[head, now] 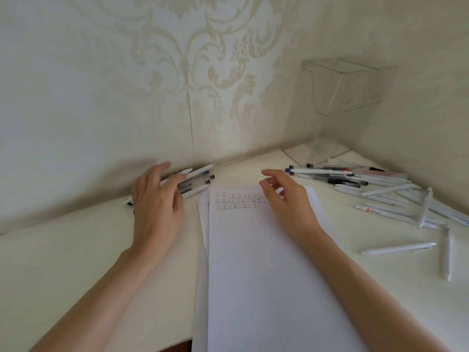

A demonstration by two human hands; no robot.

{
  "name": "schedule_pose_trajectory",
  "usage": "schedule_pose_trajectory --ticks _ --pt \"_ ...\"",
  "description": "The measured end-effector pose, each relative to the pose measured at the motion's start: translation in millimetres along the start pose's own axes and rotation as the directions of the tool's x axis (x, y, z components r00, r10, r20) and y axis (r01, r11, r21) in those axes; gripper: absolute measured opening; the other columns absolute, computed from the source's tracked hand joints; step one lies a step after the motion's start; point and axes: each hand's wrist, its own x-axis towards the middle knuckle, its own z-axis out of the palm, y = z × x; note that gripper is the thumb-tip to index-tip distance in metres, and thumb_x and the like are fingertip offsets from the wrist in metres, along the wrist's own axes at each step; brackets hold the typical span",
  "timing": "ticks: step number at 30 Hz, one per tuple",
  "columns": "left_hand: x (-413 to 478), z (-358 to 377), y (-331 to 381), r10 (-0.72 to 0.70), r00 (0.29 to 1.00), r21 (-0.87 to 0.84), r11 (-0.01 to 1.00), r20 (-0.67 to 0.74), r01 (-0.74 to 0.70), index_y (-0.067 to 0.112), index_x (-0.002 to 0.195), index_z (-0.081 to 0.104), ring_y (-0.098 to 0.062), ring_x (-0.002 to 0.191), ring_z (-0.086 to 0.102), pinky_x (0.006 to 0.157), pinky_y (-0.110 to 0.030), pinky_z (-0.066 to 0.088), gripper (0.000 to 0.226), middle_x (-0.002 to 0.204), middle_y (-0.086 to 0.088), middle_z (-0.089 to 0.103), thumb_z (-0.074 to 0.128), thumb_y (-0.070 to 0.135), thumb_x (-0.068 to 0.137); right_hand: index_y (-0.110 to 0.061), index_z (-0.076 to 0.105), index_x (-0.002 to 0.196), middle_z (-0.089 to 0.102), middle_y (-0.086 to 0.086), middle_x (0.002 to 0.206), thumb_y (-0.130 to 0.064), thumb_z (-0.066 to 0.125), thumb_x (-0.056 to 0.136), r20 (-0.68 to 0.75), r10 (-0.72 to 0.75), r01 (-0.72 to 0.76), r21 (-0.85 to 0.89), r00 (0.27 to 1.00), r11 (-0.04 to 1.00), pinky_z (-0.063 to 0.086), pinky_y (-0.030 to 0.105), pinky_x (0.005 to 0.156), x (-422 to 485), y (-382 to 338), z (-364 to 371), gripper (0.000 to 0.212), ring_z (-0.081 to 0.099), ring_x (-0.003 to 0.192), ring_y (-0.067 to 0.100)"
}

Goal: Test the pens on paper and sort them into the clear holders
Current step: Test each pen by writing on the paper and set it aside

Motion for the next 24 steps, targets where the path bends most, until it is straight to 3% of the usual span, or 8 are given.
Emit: schedule_pose_trajectory --ticks 2,5,7,10,17,21,24 --pt "-6 -1 15 0.197 0.976 -0.116 0.976 0.090 -0.186 0.008 0.105 0.066 -0.030 0.113 0.049 0.096 -0.041 0.036 0.030 0.124 -0.011 0.055 0.043 0.013 0.088 -0.013 0.065 0.112 0.066 0.002 0.106 -0.010 0.050 0.093 -0.123 -0.067 0.035 -0.248 0.990 0.968 0.042 0.026 0.084 9 11 -13 0.024 0.055 0.097 0.017" --pt "-23 4 38 0.410 0.853 -0.215 0.909 0.322 -0.356 0.014 0.117 0.062 -0.021 0.125 0.042 0.103 -0.038 0.030 0.040 0.134 -0.004 0.051 0.038 0.036 0.094 -0.005 0.063 0.118 0.065 0.014 0.116 0.004 0.047 0.086 -0.255 -0.083 -0.067 -0.529 0.963 0.846 0.038 0.042 0.094 23 36 -41 0.037 0.049 0.111 0.037" --pt "-32 10 43 0.433 0.774 -0.206 0.901 0.461 -0.382 0.022 0.127 0.055 -0.017 0.132 0.034 0.108 -0.034 0.026 0.056 0.142 0.001 0.043 0.024 0.054 0.094 -0.006 0.053 0.130 0.057 0.013 0.130 0.005 0.044 0.086 -0.251 -0.011 -0.151 -0.617 0.968 0.773 0.032 0.045 0.101 28 53 -55 0.046 0.041 0.122 0.038" --pt "-33 16 37 0.389 0.730 -0.201 0.920 0.562 -0.335 0.028 0.134 0.047 -0.014 0.136 0.030 0.110 -0.024 0.015 0.078 0.146 0.006 0.035 0.005 0.071 0.085 -0.011 0.041 0.140 0.047 0.010 0.142 -0.002 0.042 0.092 -0.181 0.064 -0.169 -0.661 0.981 0.731 0.023 0.045 0.109 33 70 -61 0.049 0.031 0.133 0.034" --pt "-33 15 39 0.394 0.735 -0.204 0.918 0.552 -0.339 0.026 0.133 0.049 -0.015 0.134 0.033 0.107 -0.019 0.011 0.076 0.145 0.005 0.039 0.007 0.069 0.086 -0.005 0.065 0.113 0.057 0.020 0.110 -0.006 0.057 0.088 -0.258 -0.064 -0.124 -0.650 0.964 0.750 0.032 0.046 0.100 37 76 -59 0.026 0.045 0.108 0.040" --pt "-33 14 38 0.391 0.725 -0.198 0.919 0.567 -0.341 0.025 0.130 0.052 -0.017 0.131 0.038 0.106 -0.019 0.013 0.070 0.142 0.003 0.043 0.013 0.065 0.089 -0.004 0.067 0.105 0.062 0.016 0.082 -0.021 0.049 0.091 -0.332 -0.301 0.056 -0.584 0.894 0.810 0.043 0.043 0.074 35 55 -63 0.028 0.054 0.079 0.037" --pt "-32 13 39 0.387 0.719 -0.190 0.920 0.577 -0.343 0.024 0.129 0.053 -0.017 0.130 0.040 0.104 -0.018 0.014 0.069 0.141 0.002 0.045 0.014 0.064 0.090 -0.011 0.061 0.114 0.058 0.002 0.067 -0.021 0.049 0.094 -0.206 -0.333 0.188 -0.514 0.920 0.837 0.042 0.035 0.059 28 24 -60 0.026 0.052 0.064 0.029"
